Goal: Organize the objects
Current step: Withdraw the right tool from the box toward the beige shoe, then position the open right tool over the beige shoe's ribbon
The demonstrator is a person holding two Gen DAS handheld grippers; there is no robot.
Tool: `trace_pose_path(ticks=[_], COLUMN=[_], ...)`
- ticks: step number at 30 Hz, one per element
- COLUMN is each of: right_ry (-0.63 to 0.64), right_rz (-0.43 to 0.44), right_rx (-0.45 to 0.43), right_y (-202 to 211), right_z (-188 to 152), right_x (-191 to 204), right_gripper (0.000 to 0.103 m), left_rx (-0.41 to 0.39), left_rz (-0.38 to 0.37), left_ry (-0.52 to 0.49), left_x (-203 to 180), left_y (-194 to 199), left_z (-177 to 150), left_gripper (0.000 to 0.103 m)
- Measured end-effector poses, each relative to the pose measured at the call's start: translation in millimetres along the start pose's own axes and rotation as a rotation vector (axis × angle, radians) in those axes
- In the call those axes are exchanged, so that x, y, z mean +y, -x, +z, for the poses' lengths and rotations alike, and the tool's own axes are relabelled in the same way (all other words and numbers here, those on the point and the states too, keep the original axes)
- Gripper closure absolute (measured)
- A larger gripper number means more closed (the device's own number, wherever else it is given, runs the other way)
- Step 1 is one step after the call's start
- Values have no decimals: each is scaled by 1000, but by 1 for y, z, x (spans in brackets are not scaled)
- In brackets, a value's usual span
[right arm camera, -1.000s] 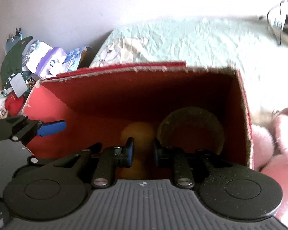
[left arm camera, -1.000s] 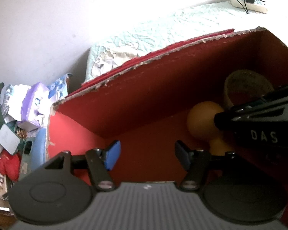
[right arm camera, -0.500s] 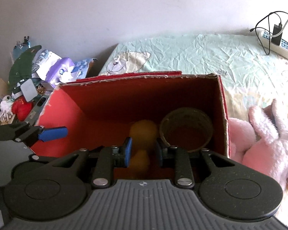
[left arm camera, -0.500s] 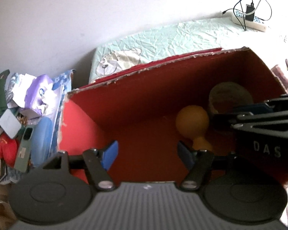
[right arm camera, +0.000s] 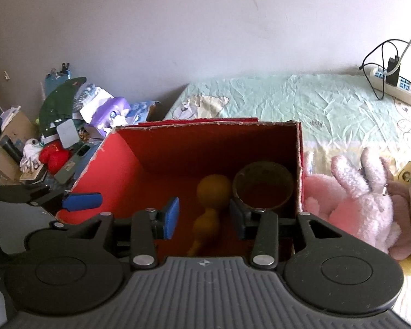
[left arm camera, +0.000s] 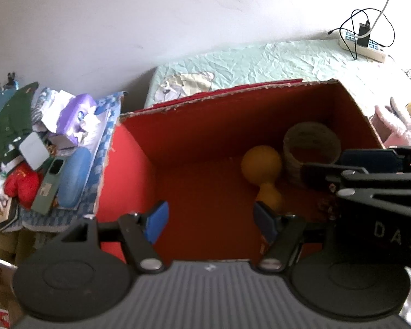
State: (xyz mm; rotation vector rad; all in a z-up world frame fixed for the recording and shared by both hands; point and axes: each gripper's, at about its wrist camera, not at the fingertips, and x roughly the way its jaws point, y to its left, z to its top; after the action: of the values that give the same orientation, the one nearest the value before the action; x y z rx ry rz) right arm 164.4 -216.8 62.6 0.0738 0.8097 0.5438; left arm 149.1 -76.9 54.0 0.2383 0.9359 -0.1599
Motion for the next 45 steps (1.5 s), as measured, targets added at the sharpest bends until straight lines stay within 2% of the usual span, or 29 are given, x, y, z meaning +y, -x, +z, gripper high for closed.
trace_pose_path(ticks=[12, 15, 23, 34, 45], right_ry=[56, 57, 64, 45, -53], right_rz=[66, 92, 158, 234, 265], right_rx=[6, 0, -14, 50, 218], right_y=[26, 33, 48, 43, 12], right_z=[-13, -16, -27, -55, -90], right_x=[-6, -9, -12, -20, -28], right_gripper=[59, 59, 59, 59, 60], left_rx=[6, -11, -24, 27, 76], left_rz=[43, 76, 84, 23, -99], left_ry=[65, 78, 109, 154, 143], left_x=[-17, -20, -26, -16, -7], left_y=[30, 39, 58, 53, 53], left_z=[-20, -25, -36, -75, -137], left_gripper=[31, 30, 30, 30, 30])
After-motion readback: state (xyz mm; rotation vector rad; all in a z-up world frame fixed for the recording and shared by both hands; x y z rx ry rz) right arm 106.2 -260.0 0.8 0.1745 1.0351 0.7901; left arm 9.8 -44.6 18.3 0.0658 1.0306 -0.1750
